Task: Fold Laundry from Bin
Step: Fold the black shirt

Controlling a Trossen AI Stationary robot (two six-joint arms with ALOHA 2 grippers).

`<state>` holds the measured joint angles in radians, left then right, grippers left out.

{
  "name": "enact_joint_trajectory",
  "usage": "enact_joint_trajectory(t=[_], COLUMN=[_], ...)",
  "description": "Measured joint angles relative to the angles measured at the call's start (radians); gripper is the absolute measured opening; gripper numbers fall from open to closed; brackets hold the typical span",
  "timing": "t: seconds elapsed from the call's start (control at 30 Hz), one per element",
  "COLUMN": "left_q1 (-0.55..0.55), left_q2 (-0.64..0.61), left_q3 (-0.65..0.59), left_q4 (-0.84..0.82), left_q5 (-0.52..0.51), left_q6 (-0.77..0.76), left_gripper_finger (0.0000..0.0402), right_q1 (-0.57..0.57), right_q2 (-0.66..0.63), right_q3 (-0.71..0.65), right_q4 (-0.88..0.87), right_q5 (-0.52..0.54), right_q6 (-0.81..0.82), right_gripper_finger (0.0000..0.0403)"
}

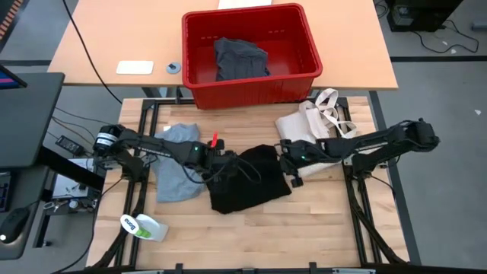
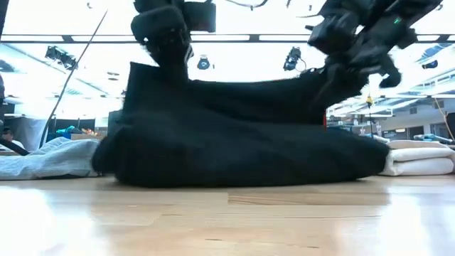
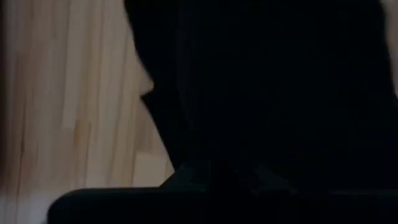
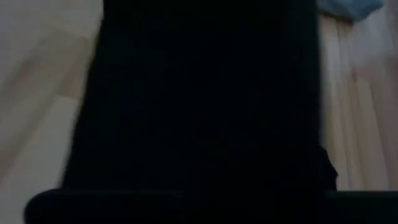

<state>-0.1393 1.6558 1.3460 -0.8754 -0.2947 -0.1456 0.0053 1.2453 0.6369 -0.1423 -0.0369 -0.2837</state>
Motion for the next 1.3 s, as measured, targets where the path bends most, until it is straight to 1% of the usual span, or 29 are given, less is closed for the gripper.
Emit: enact_joint_trajectory(t=[0.07,0.17,0.23,0.3,0.4,0.47,0.53,0.63,0.7,0.77,0.83,0.9,1.0,1.07,1.17,1.3], left_q1=[0.019,0.044,0.056,0.067,0.093,0.114,0.134,0.156,0.17,0.179,0.181,0.168,0.116,0.07,0.015,-0.017], left_q2=[0.0,0.0,0.0,0.0,0.0,0.0,-0.001,0.002,0.006,0.007,0.001,-0.003,-0.001,0.026,0.082,0.17], left_q3=[0.0,-0.007,-0.012,-0.013,-0.013,-0.013,-0.013,-0.012,-0.012,-0.012,-0.011,-0.004,-0.003,-0.004,-0.014,-0.013], left_q4=[-0.047,-0.057,-0.077,-0.114,-0.145,-0.156,-0.163,-0.172,-0.17,-0.171,-0.168,-0.132,-0.036,0.033,0.058,0.1], left_q5=[0.0,-0.007,-0.044,-0.116,-0.169,-0.187,-0.189,-0.186,-0.184,-0.183,-0.181,-0.131,-0.009,0.008,0.005,0.002], left_q6=[-0.024,-0.089,-0.144,-0.211,-0.254,-0.266,-0.27,-0.255,-0.244,-0.209,-0.203,-0.201,-0.184,-0.183,-0.162,-0.193], left_gripper_finger=[0.0016,0.0016,0.0021,0.0033,0.0073,0.0112,0.0152,0.021,0.0243,0.0268,0.0283,0.0289,0.0287,0.0283,0.0276,0.027], right_q1=[-0.036,-0.081,-0.106,-0.129,-0.159,-0.179,-0.197,-0.225,-0.235,-0.239,-0.239,-0.232,-0.19,-0.135,-0.04,0.066], right_q2=[0.045,0.104,0.133,0.157,0.175,0.178,0.178,0.174,0.176,0.175,0.156,0.124,0.072,0.055,0.076,0.165], right_q3=[0.0,0.0,0.0,0.0,0.0,0.0,0.0,0.0,0.0,0.0,0.0,0.0,0.0,0.0,0.001,0.001], right_q4=[0.033,0.092,0.137,0.188,0.255,0.272,0.293,0.284,0.28,0.266,0.232,0.209,0.154,0.139,0.164,0.213], right_q5=[-0.013,-0.035,-0.036,-0.021,0.065,0.122,0.153,0.127,0.098,0.076,0.064,0.032,-0.047,-0.089,-0.064,0.044], right_q6=[-0.01,-0.007,0.007,0.037,0.11,0.168,0.245,0.337,0.351,0.347,0.336,0.334,0.313,0.293,0.304,0.277], right_gripper_finger=[0.0094,0.0125,0.0145,0.0161,0.0175,0.0177,0.0177,0.0176,0.0176,0.0176,0.0176,0.0176,0.0176,0.0175,0.0175,0.0175])
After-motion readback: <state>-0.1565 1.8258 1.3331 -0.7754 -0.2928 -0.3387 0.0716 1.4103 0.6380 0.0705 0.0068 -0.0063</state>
